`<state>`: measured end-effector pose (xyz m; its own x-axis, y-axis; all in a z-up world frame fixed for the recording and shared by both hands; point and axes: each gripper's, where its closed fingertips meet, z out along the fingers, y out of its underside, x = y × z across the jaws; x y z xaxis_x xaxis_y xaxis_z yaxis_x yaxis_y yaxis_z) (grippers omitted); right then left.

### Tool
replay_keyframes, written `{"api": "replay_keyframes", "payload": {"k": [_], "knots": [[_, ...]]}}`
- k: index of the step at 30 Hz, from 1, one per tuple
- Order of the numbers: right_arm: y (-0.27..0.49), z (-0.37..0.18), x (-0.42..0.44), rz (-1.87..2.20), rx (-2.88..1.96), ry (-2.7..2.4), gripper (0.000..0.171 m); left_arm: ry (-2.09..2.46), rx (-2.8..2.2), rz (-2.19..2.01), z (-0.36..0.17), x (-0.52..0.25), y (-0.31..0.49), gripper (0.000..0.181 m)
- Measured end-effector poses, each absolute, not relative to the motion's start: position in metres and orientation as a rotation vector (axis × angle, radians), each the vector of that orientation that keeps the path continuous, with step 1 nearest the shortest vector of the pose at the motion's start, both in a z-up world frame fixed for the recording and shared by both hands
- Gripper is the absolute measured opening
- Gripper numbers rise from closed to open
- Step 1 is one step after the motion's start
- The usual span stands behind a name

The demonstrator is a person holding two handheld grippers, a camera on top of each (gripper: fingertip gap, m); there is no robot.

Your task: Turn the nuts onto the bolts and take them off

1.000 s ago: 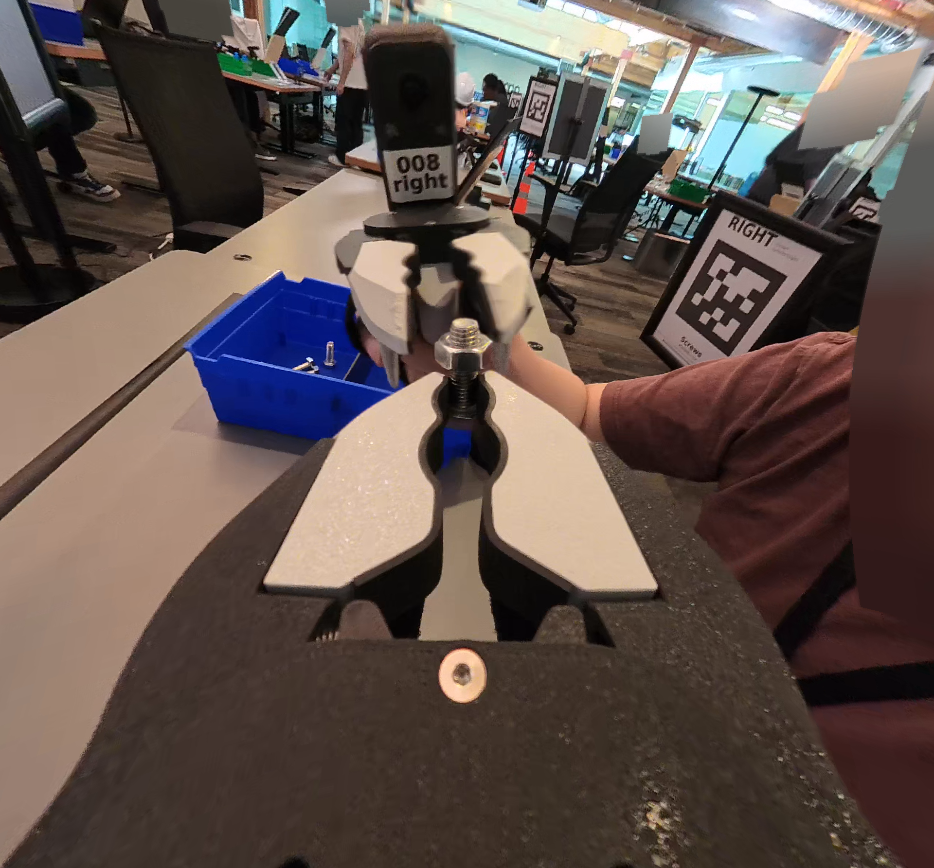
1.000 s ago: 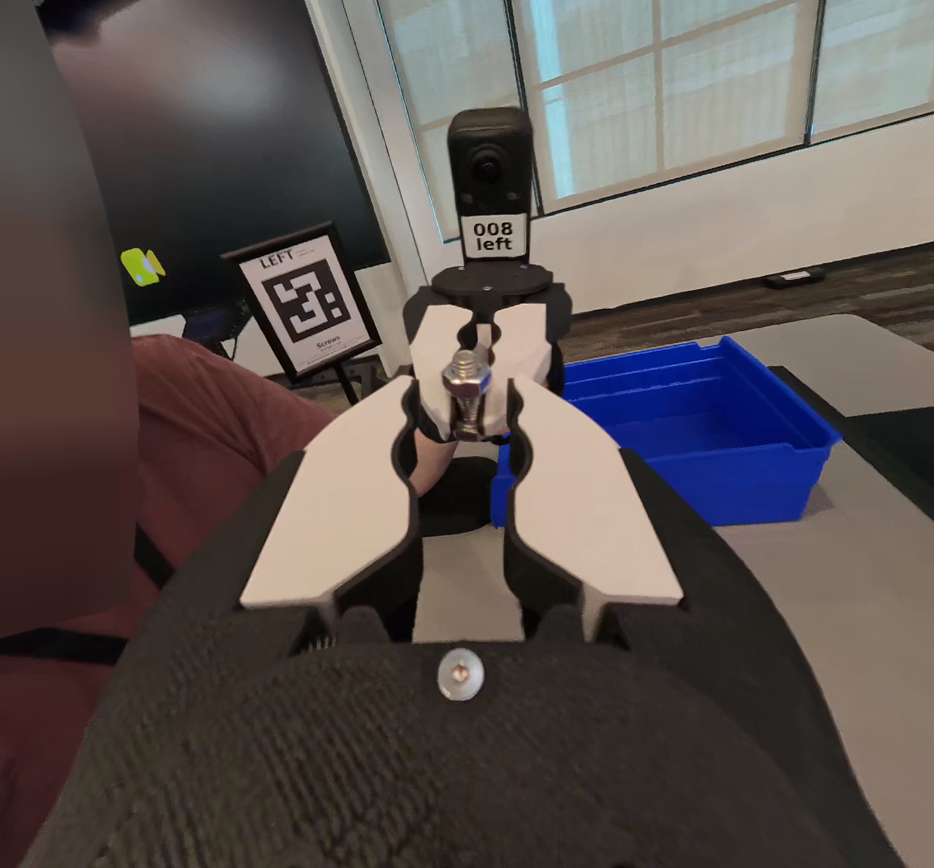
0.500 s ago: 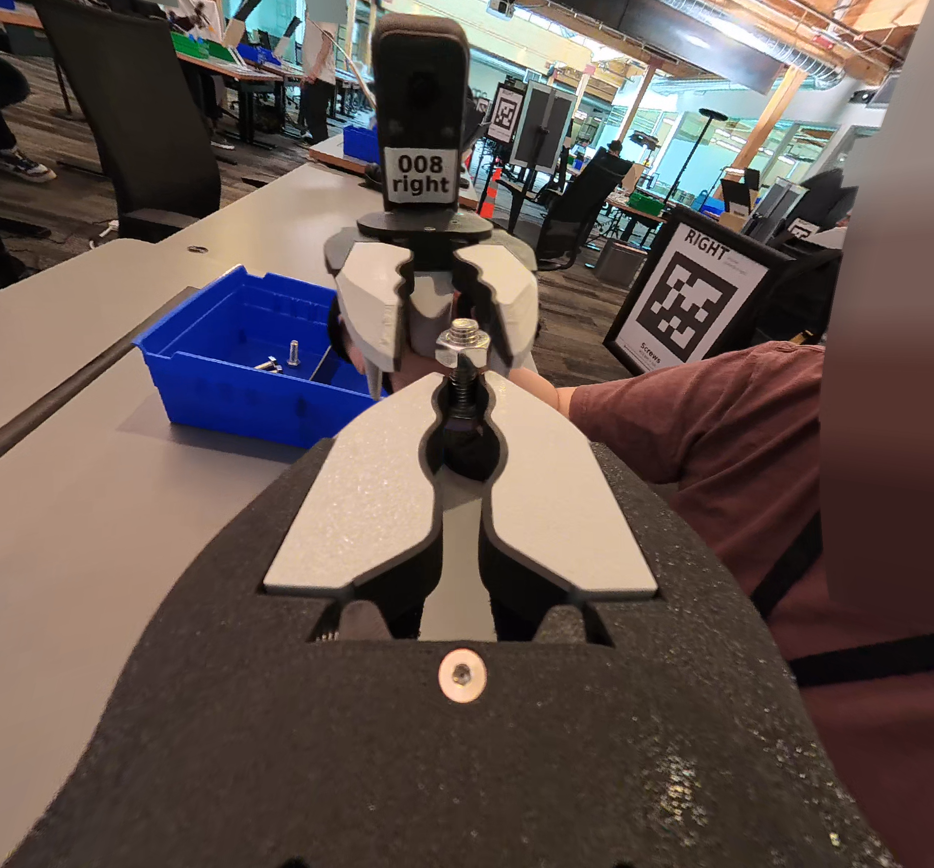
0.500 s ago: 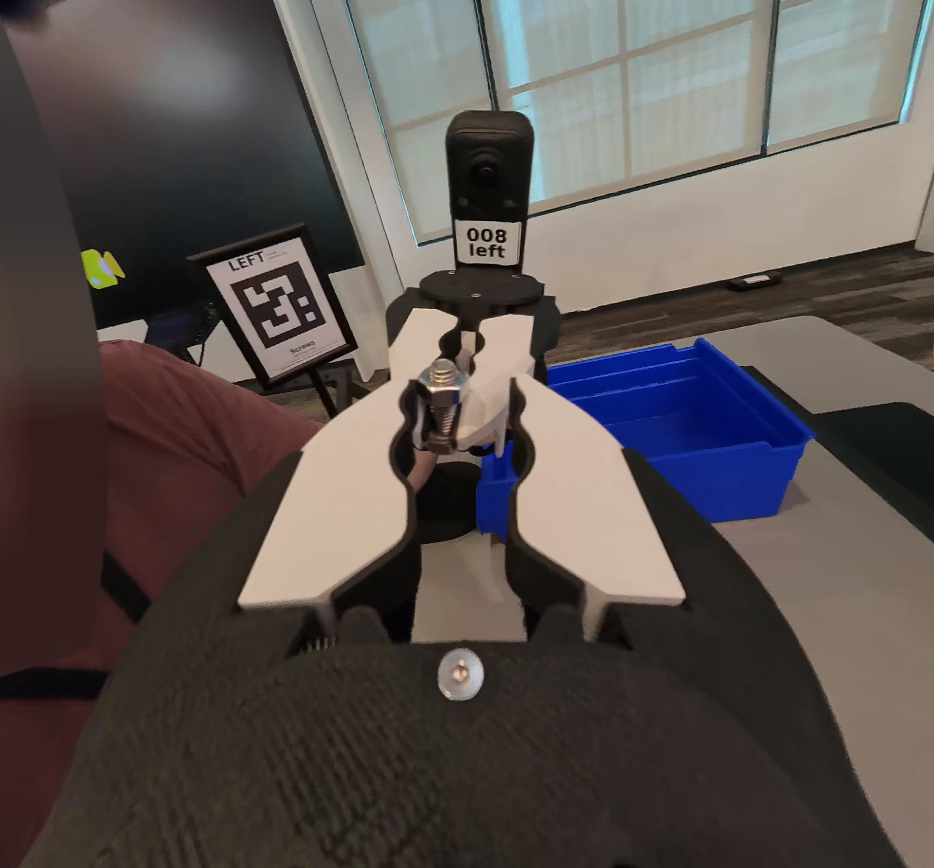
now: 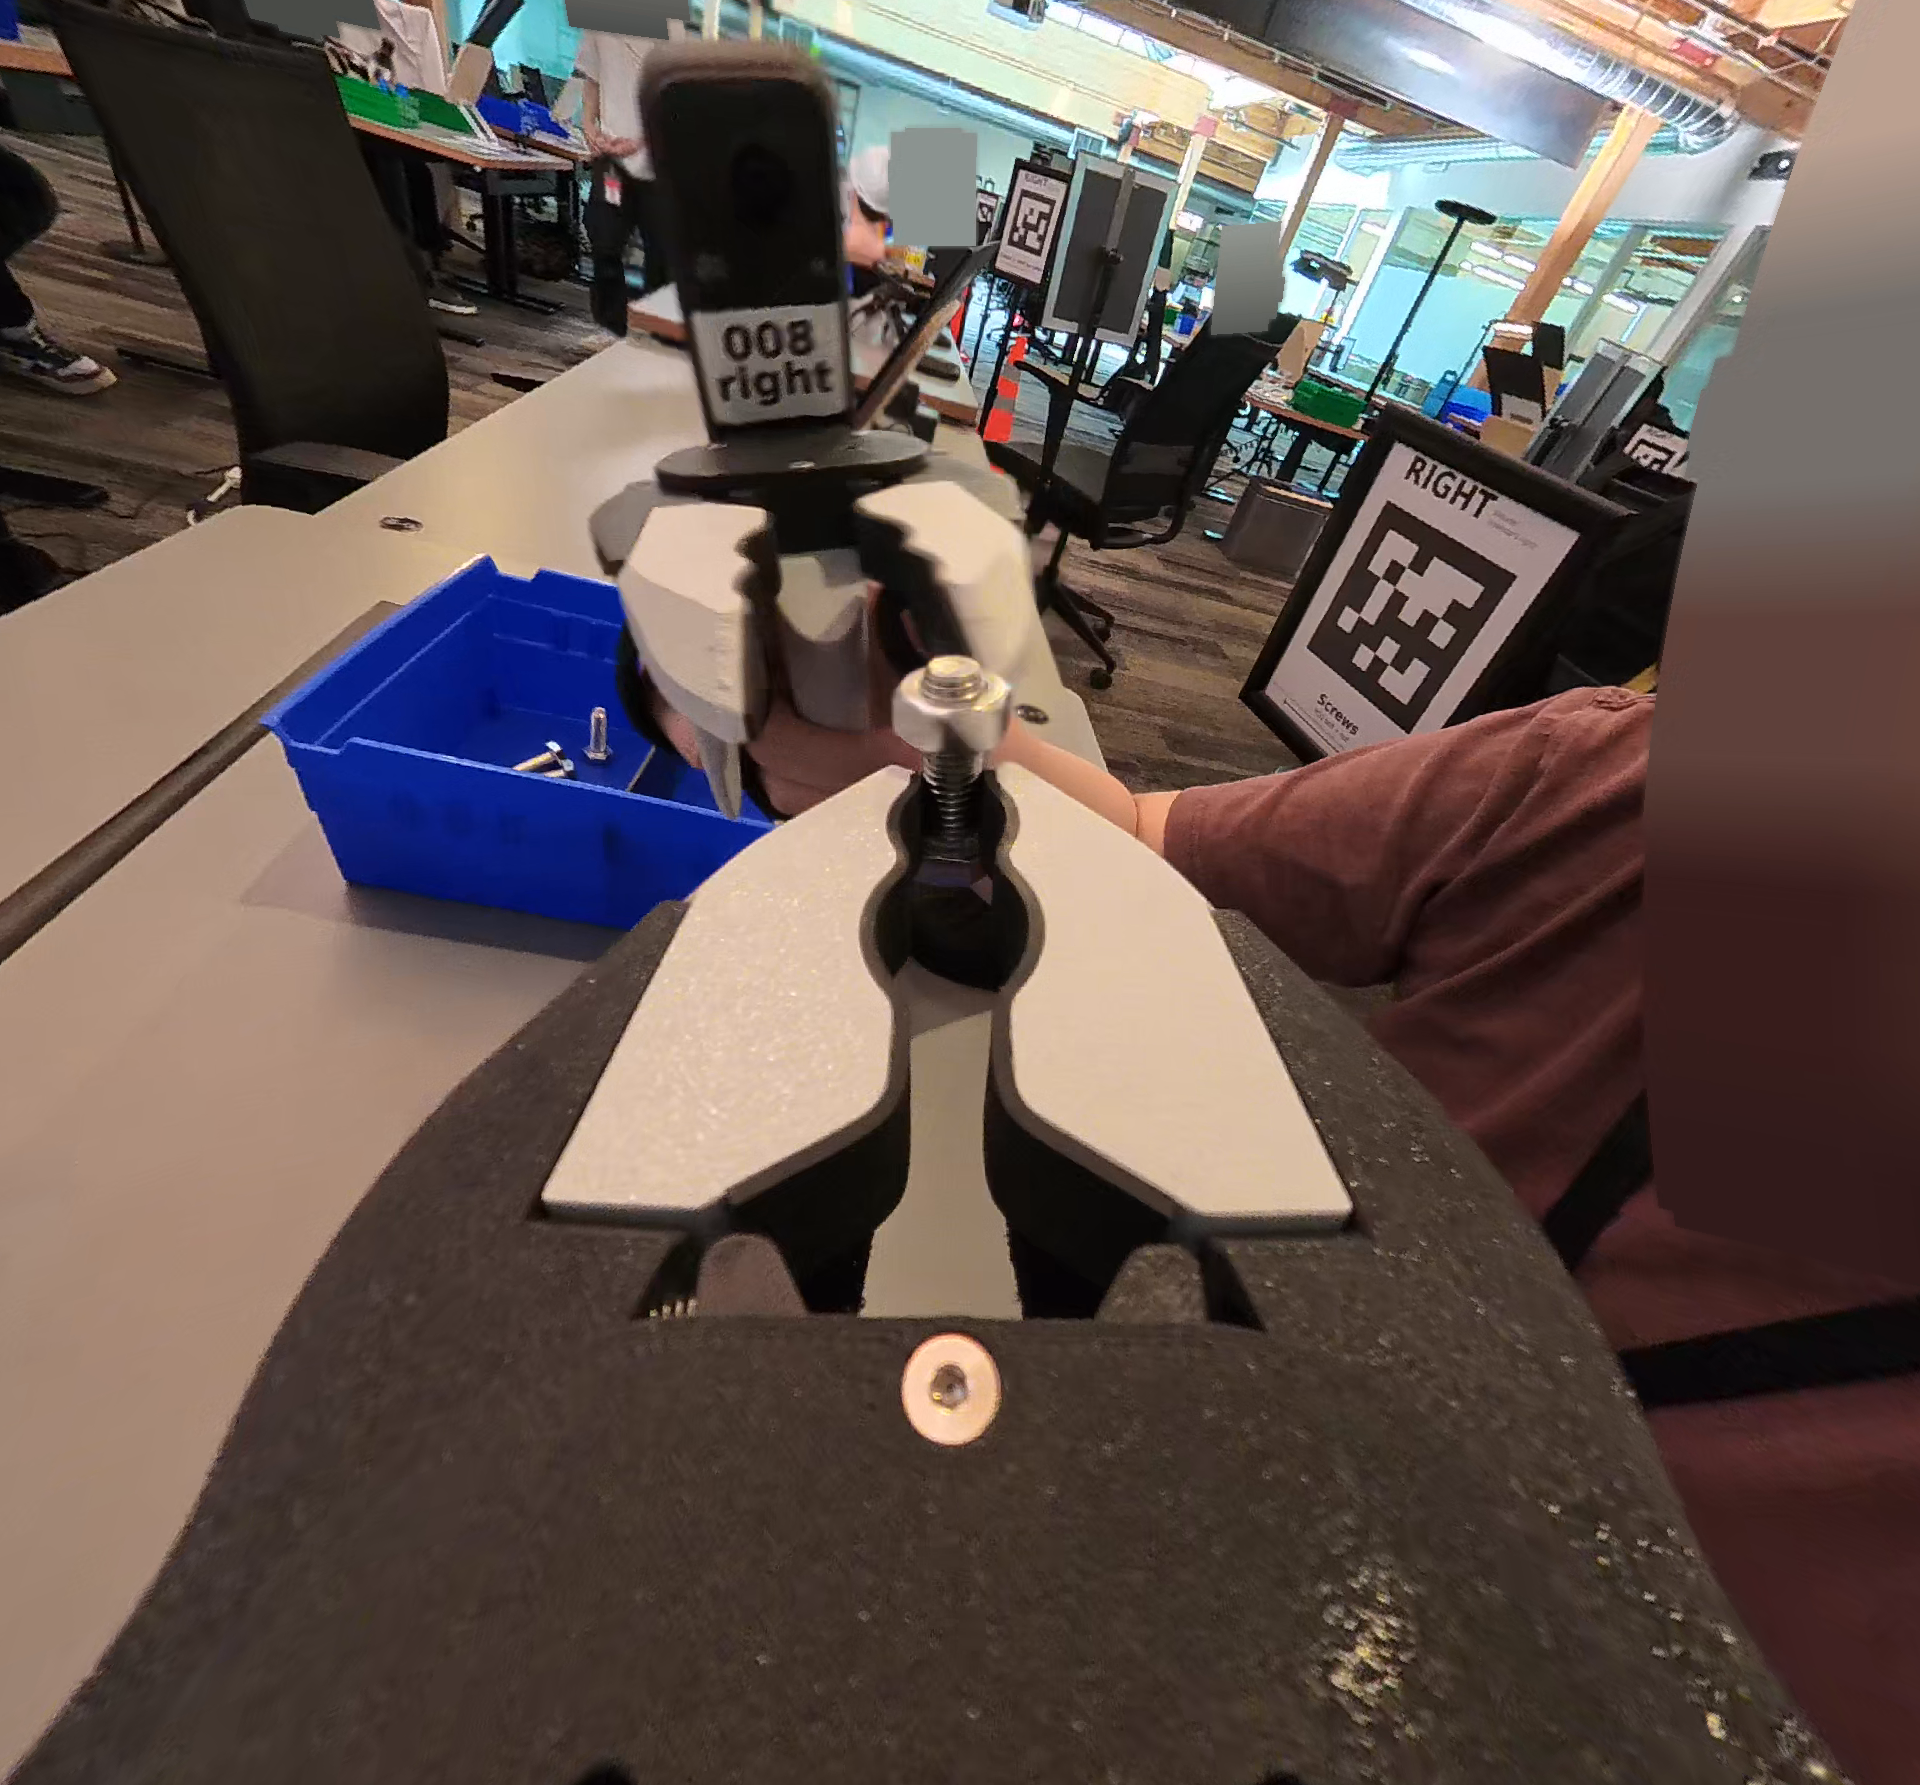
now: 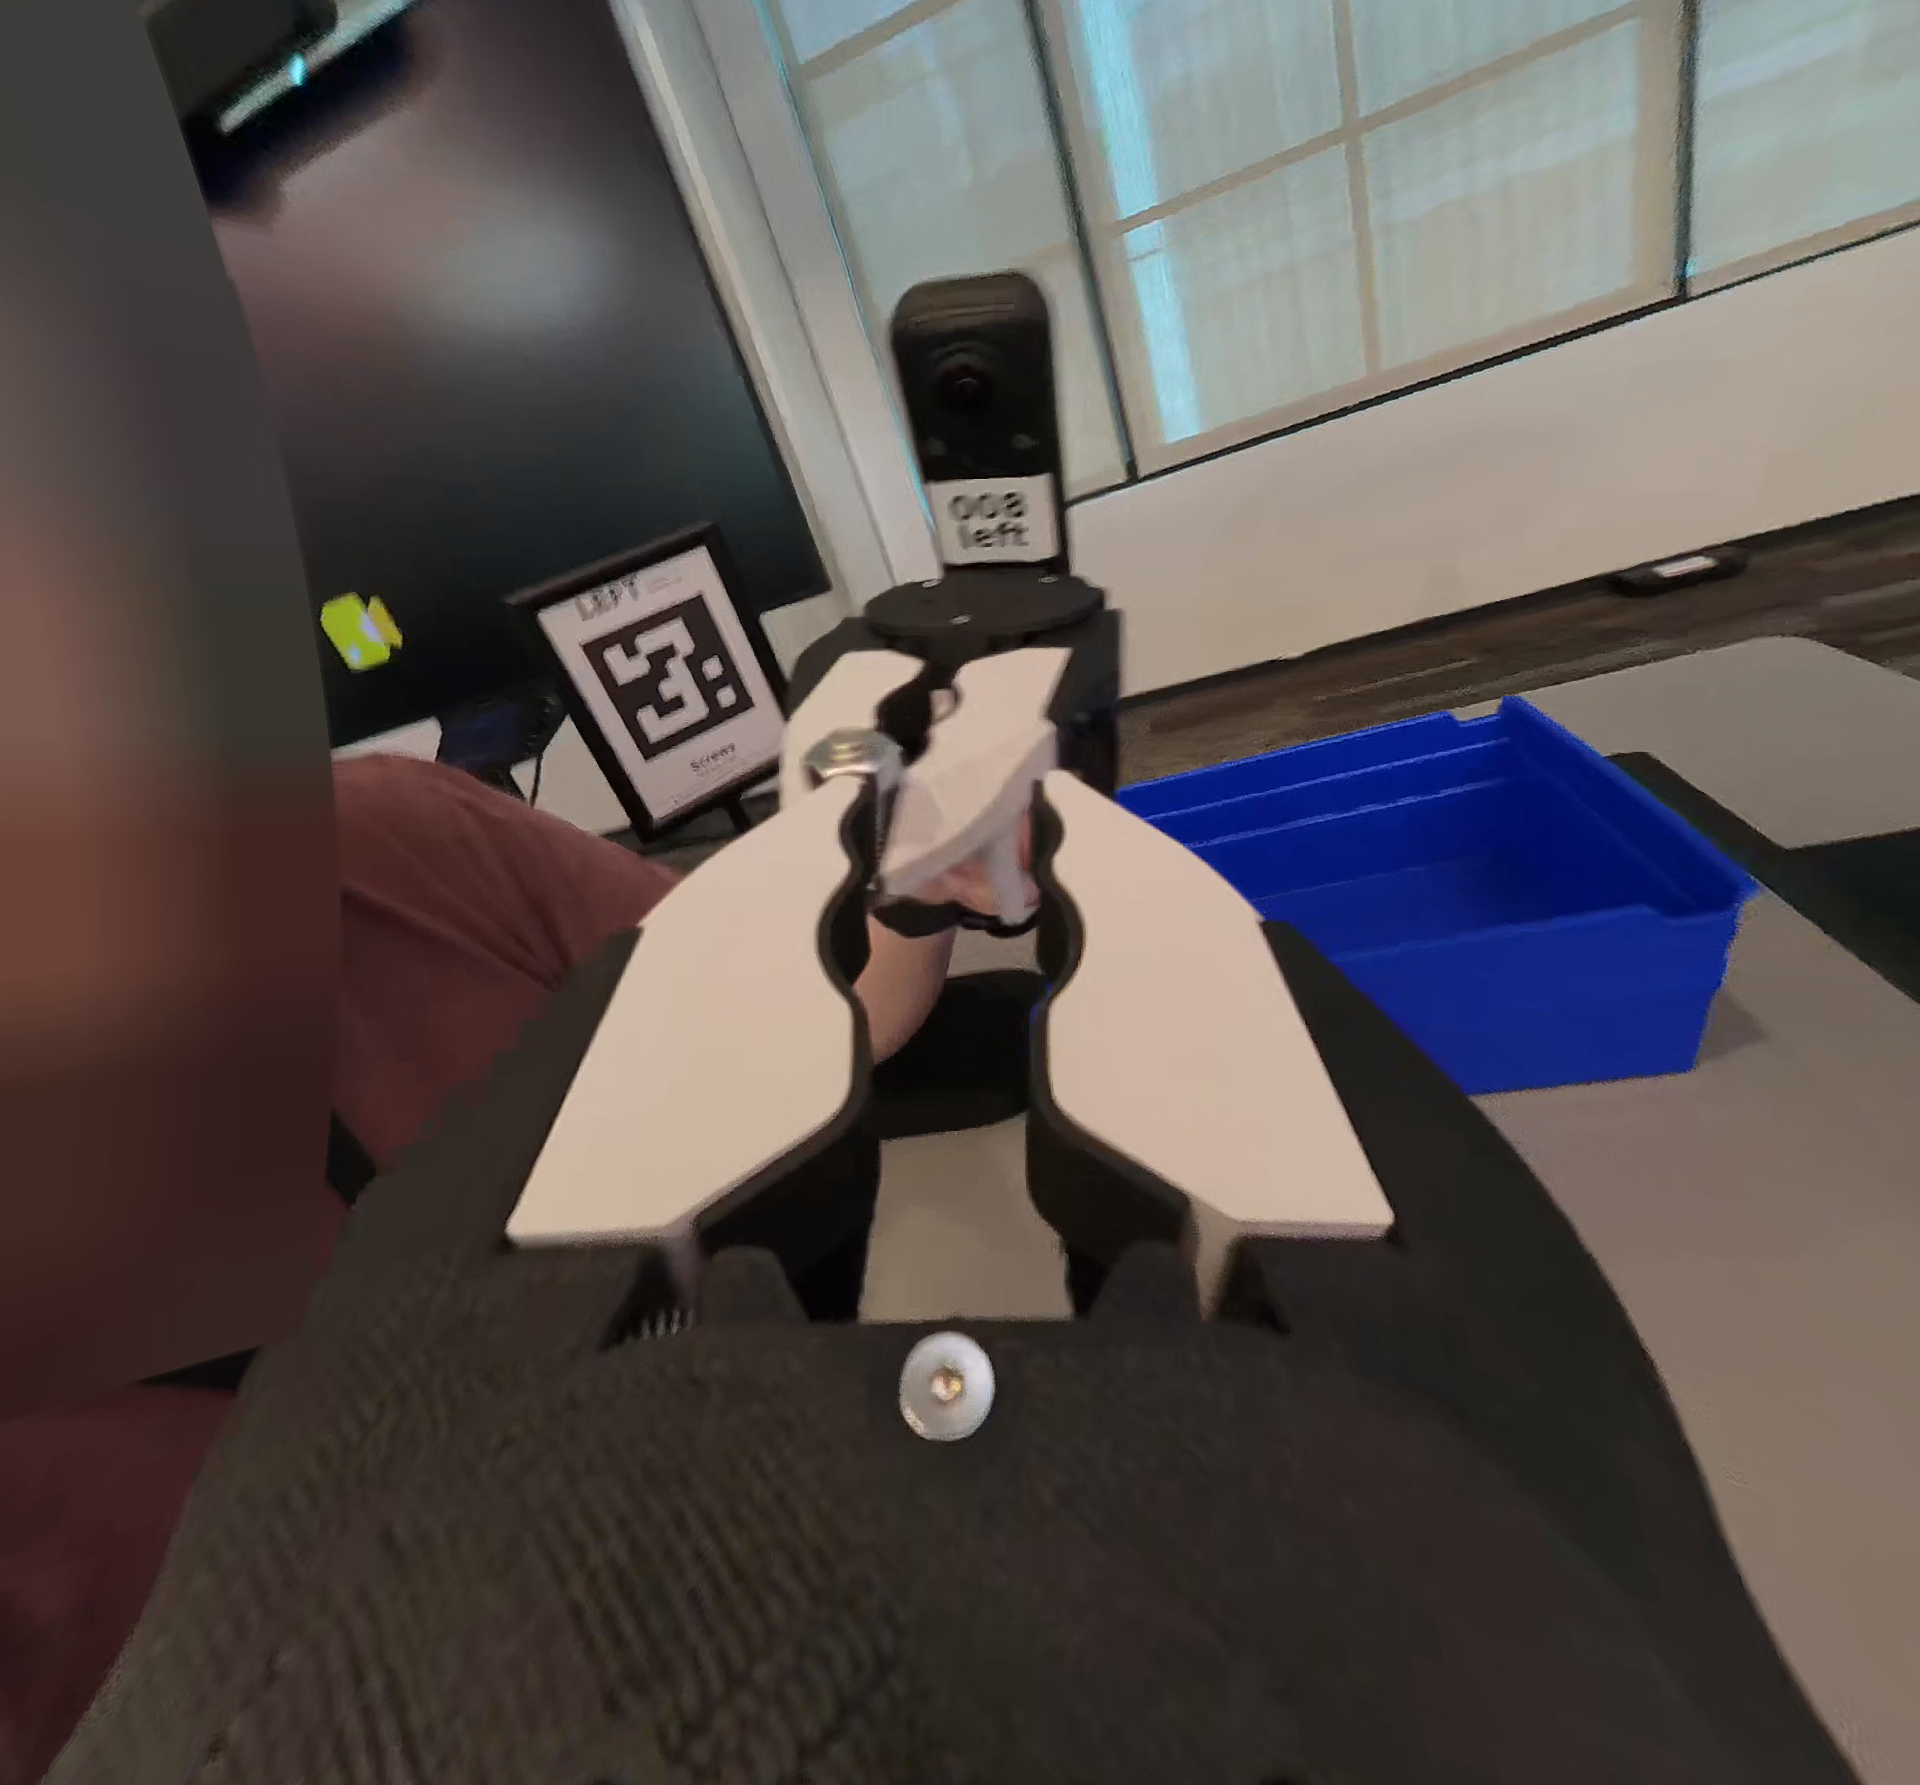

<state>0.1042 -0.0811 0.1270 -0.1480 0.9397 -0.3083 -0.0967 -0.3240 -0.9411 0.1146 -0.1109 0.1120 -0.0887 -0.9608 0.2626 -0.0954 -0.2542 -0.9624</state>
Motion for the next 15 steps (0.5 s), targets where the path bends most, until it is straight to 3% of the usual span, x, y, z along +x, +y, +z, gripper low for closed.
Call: {"api": "replay_keyframes", "payload": {"k": [10,12,15], "knots": [[-0.090,0.126,0.098,1.539,-1.267,-1.094,0.035,1.220,-1.430,-1.403,0.110,0.116,-0.110,0.009],[-0.077,0.128,0.108,1.590,-1.289,-1.024,0.024,1.212,-1.421,-1.396,0.112,0.114,-0.110,0.009],[-0.086,0.134,0.109,1.616,-1.246,-1.059,0.027,1.203,-1.414,-1.394,0.115,0.112,-0.110,0.009]]}}
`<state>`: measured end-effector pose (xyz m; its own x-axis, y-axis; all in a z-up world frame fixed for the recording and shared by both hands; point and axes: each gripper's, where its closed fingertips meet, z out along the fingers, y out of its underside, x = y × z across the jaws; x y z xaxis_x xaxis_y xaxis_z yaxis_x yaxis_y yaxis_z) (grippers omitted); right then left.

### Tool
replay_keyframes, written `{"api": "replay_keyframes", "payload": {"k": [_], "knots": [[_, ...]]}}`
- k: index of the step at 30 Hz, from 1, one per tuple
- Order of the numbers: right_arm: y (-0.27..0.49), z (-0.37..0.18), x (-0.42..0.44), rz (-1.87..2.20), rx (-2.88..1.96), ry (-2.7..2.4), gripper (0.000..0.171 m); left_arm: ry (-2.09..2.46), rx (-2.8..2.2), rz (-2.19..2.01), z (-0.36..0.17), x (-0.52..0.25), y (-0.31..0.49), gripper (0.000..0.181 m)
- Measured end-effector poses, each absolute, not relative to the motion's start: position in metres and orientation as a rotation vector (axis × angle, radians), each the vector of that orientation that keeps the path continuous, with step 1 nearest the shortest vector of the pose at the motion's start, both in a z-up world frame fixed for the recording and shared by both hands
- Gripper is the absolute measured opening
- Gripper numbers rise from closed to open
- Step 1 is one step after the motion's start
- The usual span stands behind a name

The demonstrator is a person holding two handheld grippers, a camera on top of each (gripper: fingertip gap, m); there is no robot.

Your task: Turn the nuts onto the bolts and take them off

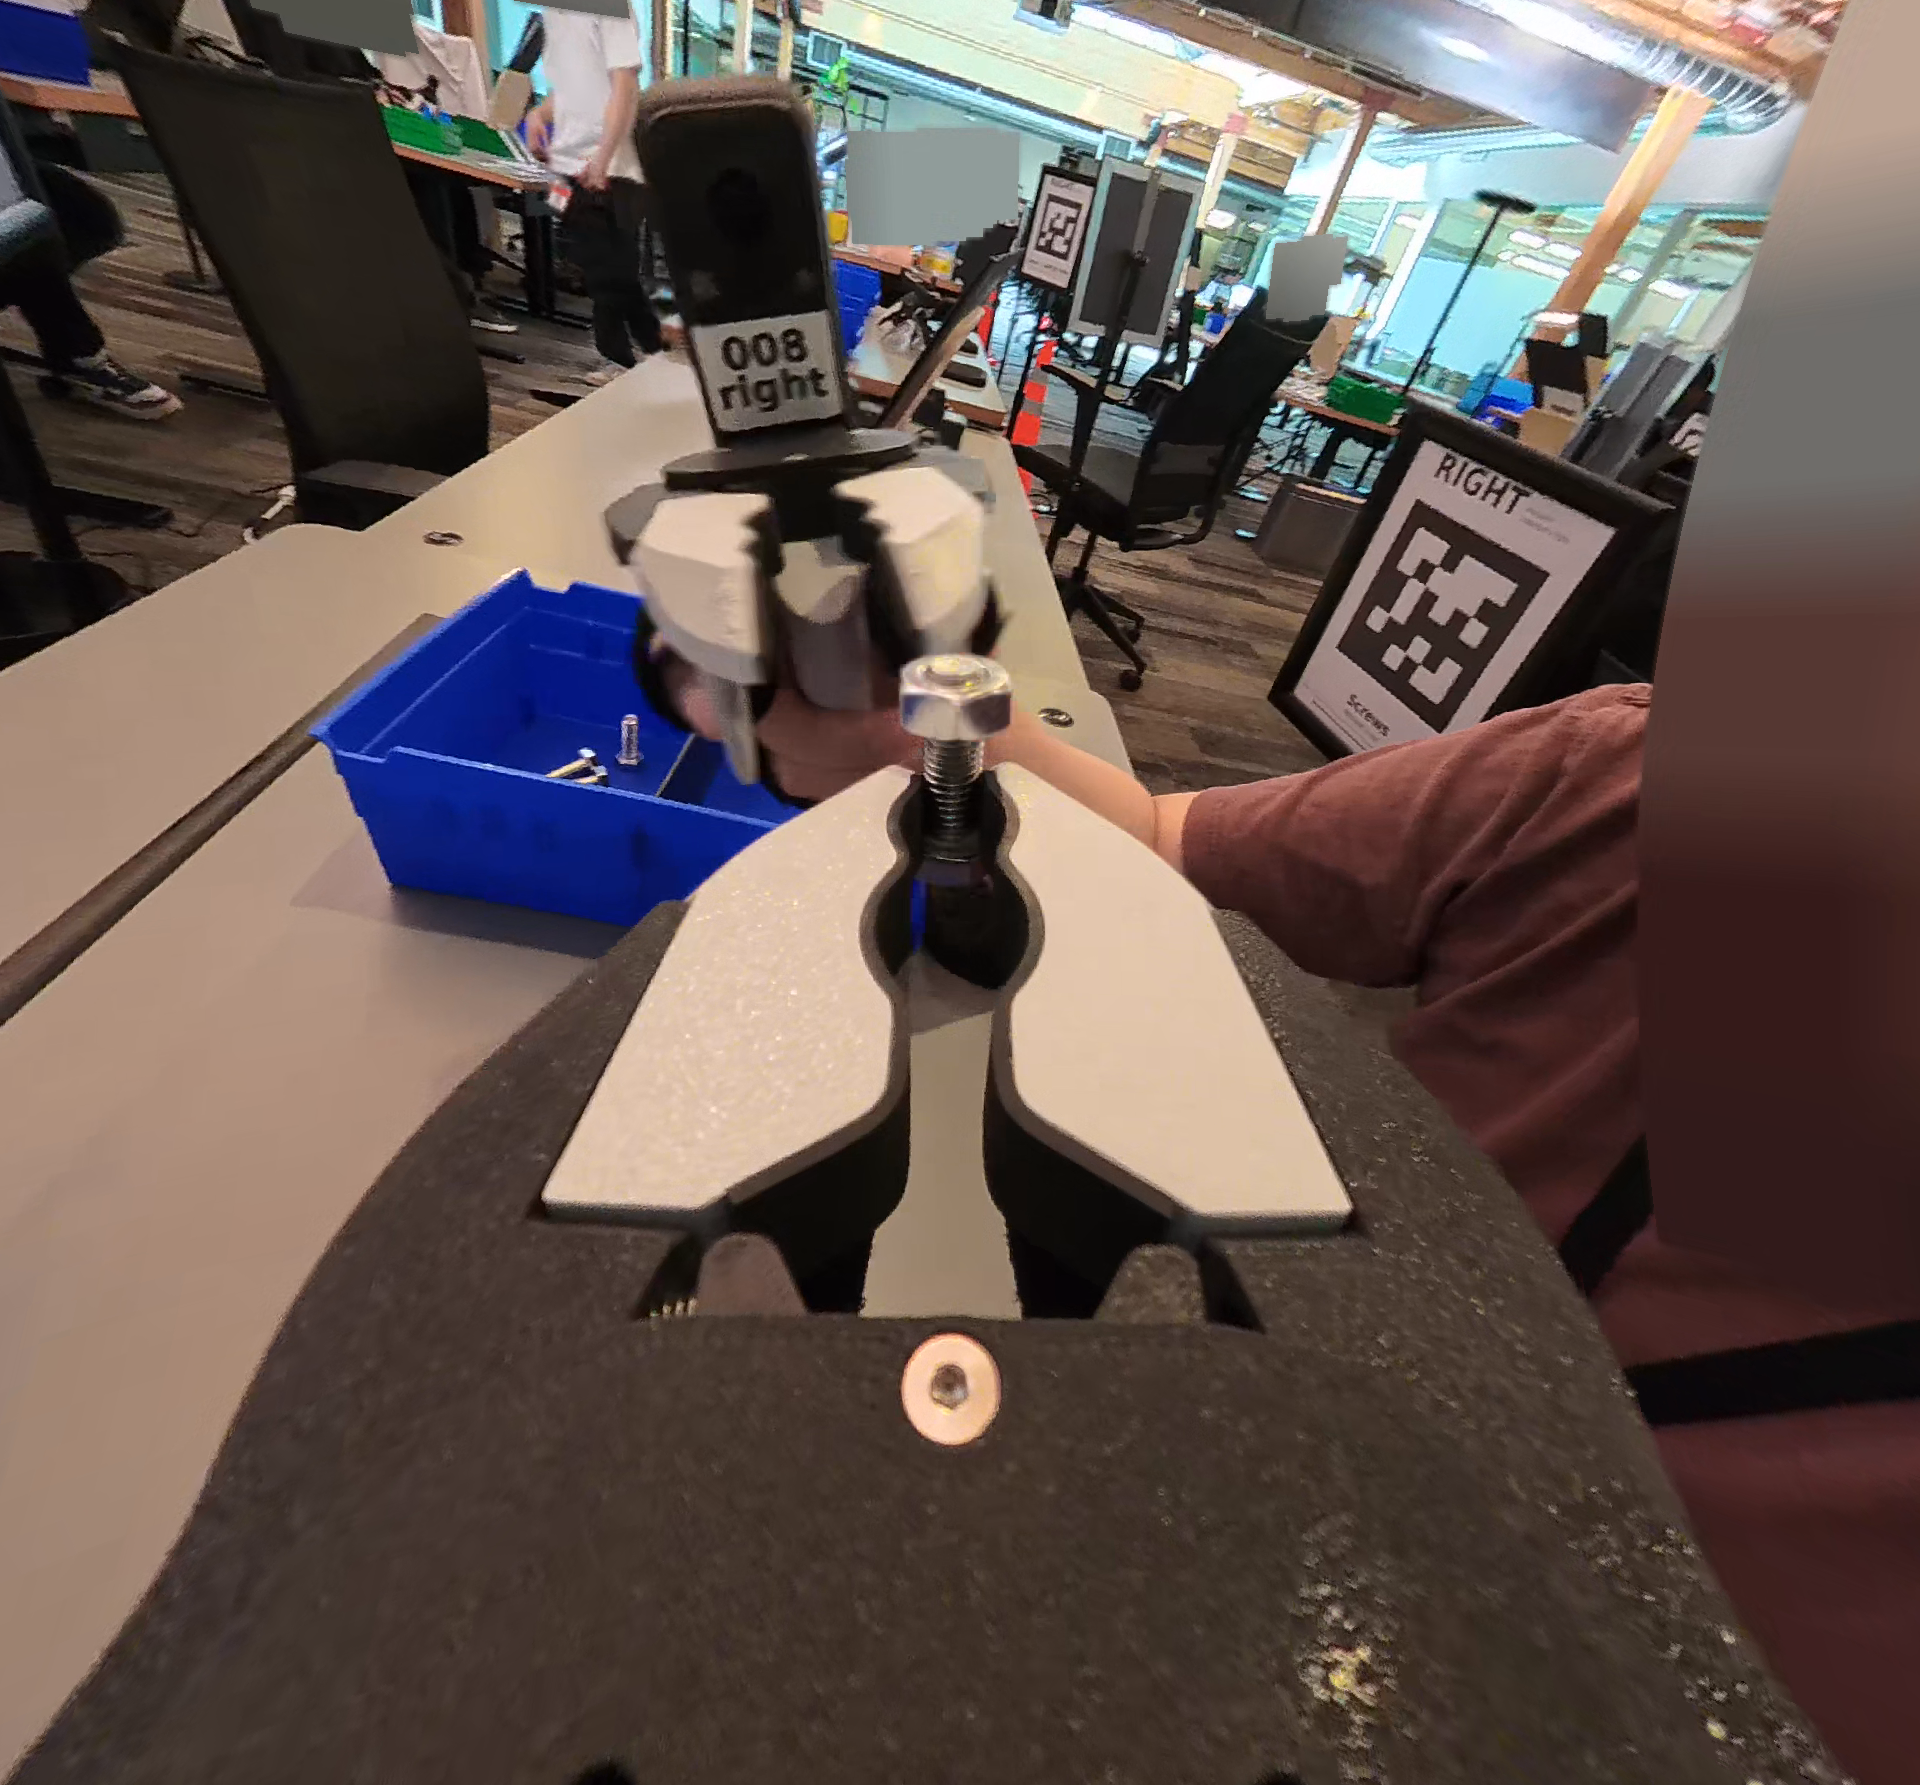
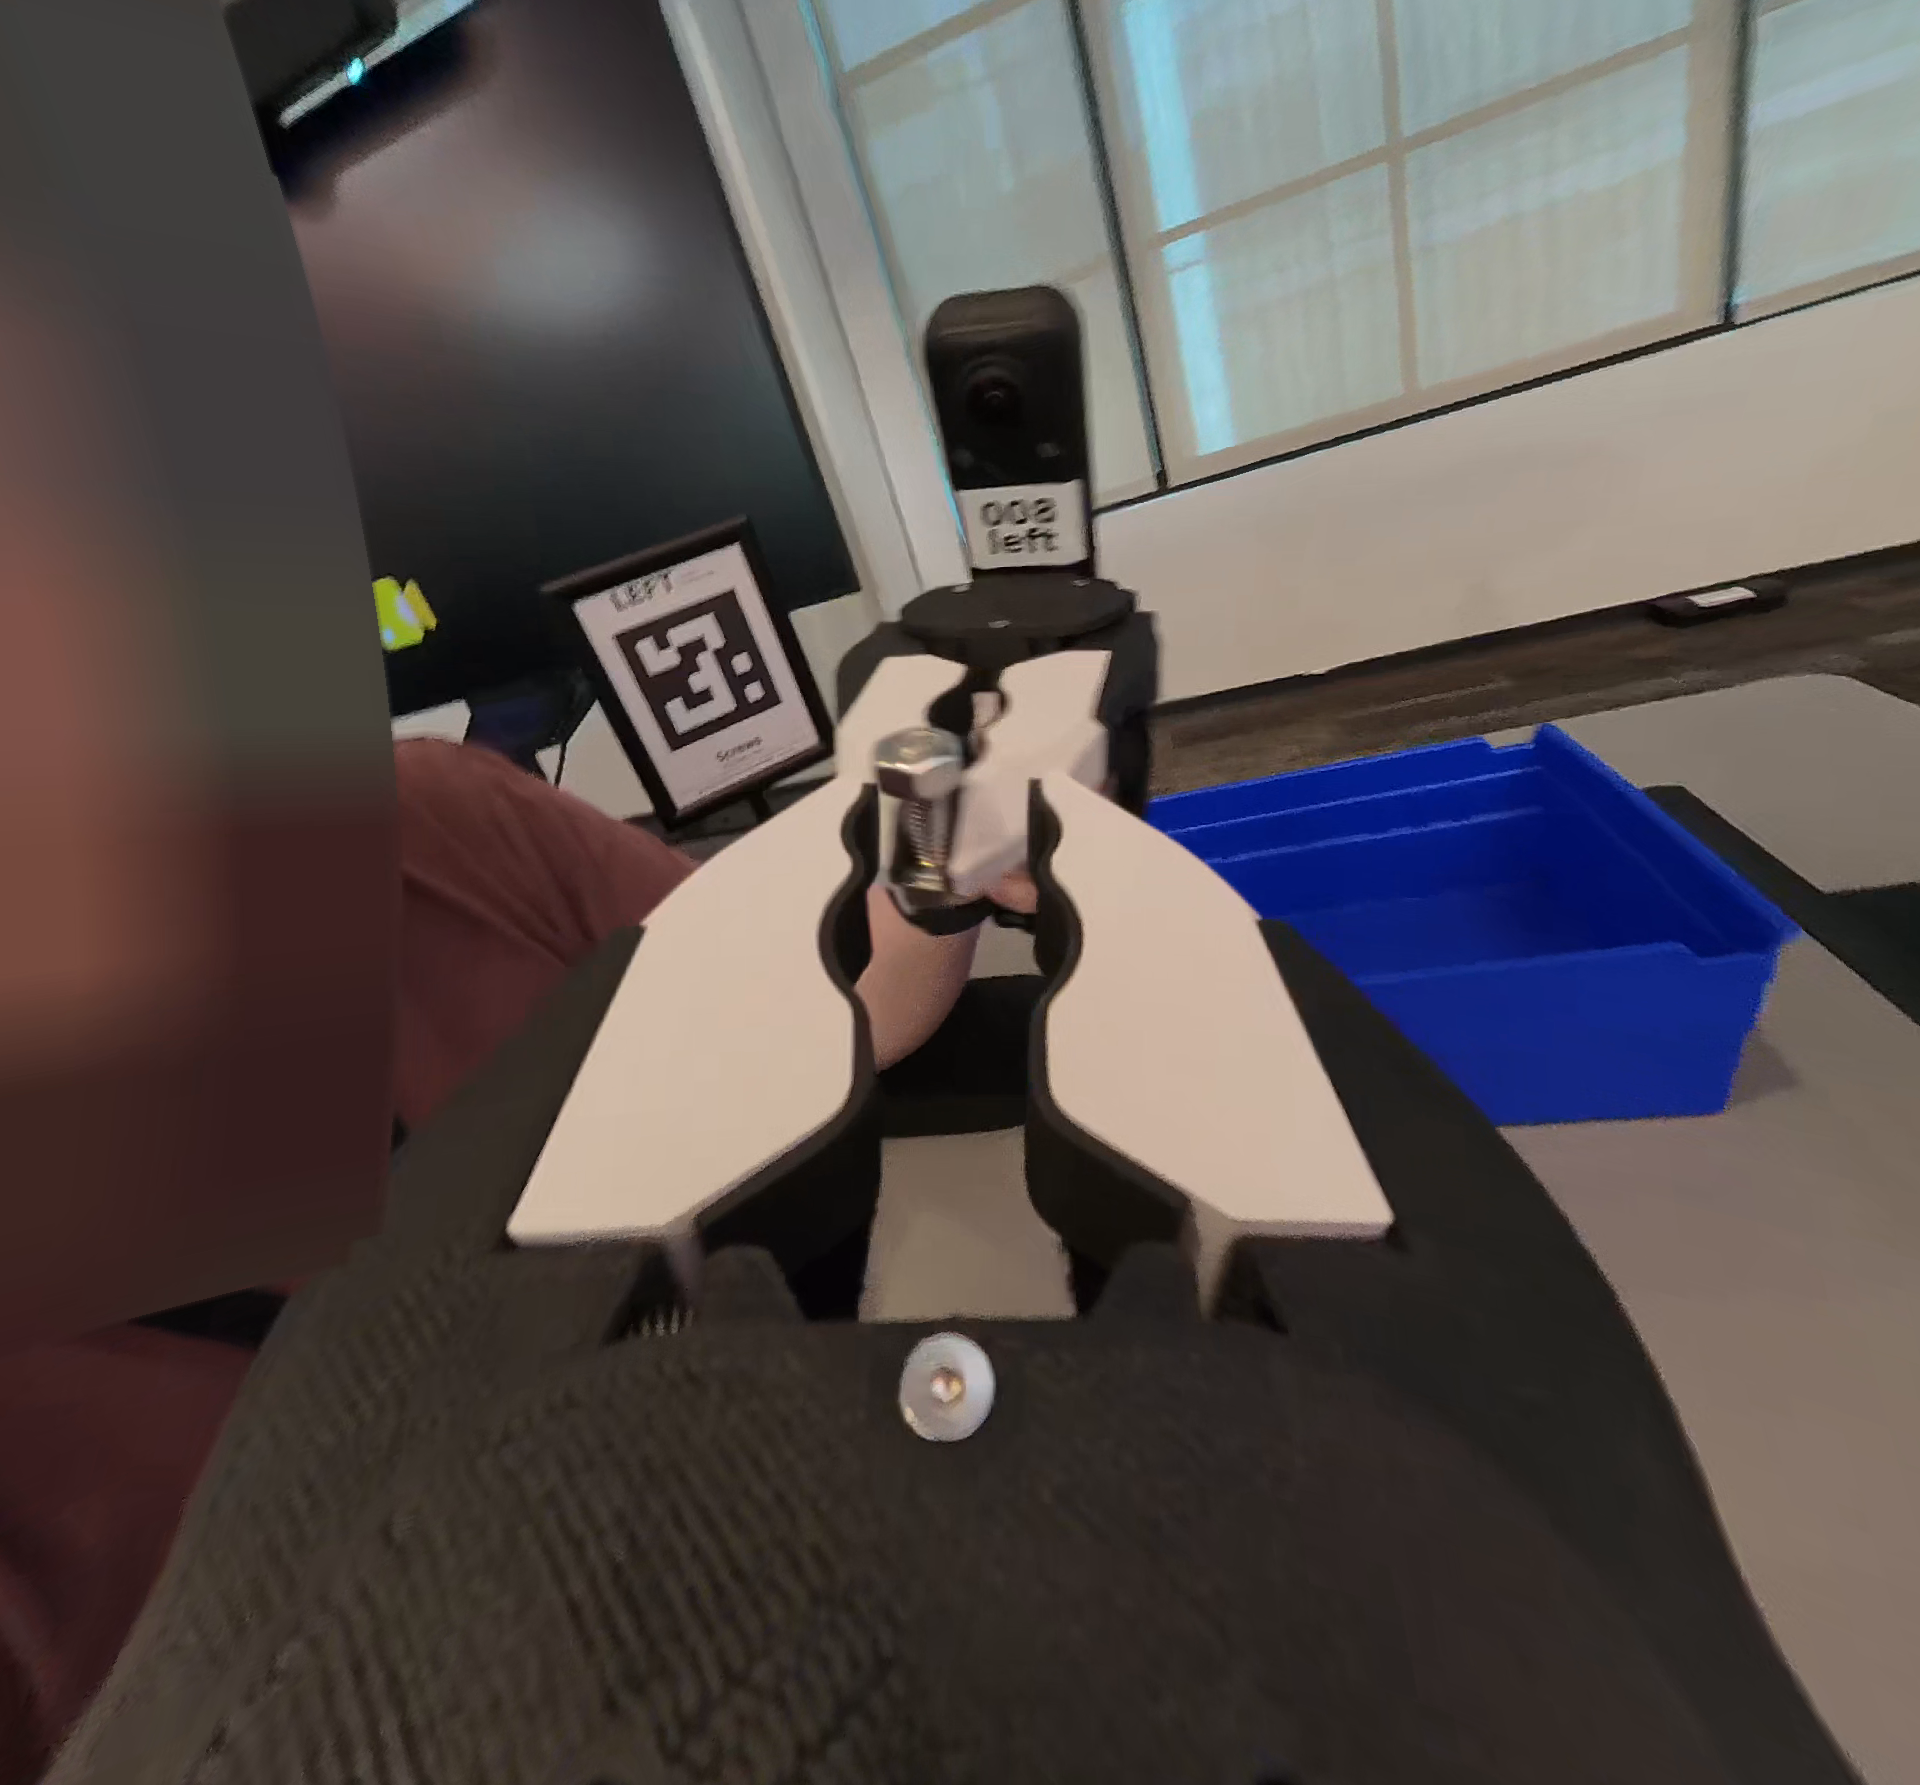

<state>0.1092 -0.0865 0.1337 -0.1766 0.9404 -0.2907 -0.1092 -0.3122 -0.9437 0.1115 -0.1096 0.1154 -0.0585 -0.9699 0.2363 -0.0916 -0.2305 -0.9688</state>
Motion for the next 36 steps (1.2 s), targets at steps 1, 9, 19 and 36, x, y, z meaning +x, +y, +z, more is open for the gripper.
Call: {"api": "replay_keyframes", "payload": {"k": [1,9,19,36], "knots": [[-0.095,0.134,0.105,1.599,-1.233,-1.101,0.031,1.214,-1.422,-1.371,0.113,0.112,-0.109,0.009],[-0.082,0.127,0.104,1.600,-1.285,-1.044,0.034,1.225,-1.398,-1.395,0.116,0.113,-0.114,0.009],[-0.092,0.132,0.100,1.572,-1.247,-1.074,0.040,1.240,-1.412,-1.395,0.111,0.117,-0.115,0.009],[-0.094,0.134,0.108,1.581,-1.251,-1.105,0.031,1.218,-1.414,-1.402,0.116,0.114,-0.115,0.009]]}}
